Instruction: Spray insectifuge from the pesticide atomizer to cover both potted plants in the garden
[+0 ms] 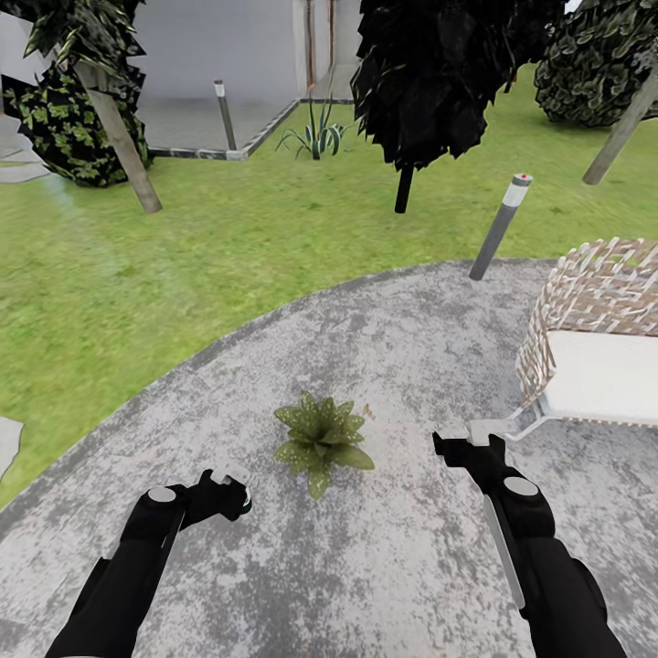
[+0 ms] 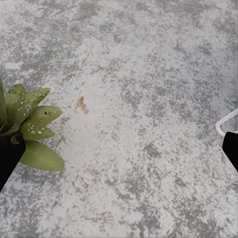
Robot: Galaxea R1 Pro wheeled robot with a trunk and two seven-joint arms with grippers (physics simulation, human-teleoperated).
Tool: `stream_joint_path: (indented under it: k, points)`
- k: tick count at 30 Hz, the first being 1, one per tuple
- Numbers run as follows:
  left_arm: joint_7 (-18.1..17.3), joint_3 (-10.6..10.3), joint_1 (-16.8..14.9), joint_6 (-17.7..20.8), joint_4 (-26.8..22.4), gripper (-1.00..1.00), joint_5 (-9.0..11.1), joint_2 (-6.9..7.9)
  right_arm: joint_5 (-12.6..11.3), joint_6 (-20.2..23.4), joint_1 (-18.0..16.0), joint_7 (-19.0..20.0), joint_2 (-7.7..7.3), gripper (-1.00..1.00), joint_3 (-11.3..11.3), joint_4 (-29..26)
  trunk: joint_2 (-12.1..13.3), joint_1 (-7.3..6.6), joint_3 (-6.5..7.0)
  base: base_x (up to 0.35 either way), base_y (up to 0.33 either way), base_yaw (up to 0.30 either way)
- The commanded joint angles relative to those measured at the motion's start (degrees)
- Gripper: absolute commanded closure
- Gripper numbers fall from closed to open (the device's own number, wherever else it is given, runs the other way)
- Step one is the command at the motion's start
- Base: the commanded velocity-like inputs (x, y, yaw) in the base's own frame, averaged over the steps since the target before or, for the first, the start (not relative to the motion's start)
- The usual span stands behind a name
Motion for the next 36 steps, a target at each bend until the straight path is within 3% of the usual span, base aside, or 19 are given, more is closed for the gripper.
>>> stream_joint_path:
  k: [1,36]
  points:
    - [-0.5,0.1,0.0,0.2,-0.1,1.0,-0.4,-0.03,0.6,0.3,0.0,0.3,0.02,-1.0,0.0,-0.1,-0.4,0.23,-0.13,0.0,0.0,0.0]
    - [-0.4,-0.1,0.0,0.2,0.0,1.0,-0.4,-0.1,0.6,0.3,0.0,0.3,0.02,-1.0,0.0,-0.1,-14.5,7.91,-3.17,0.0,0.0,0.0]
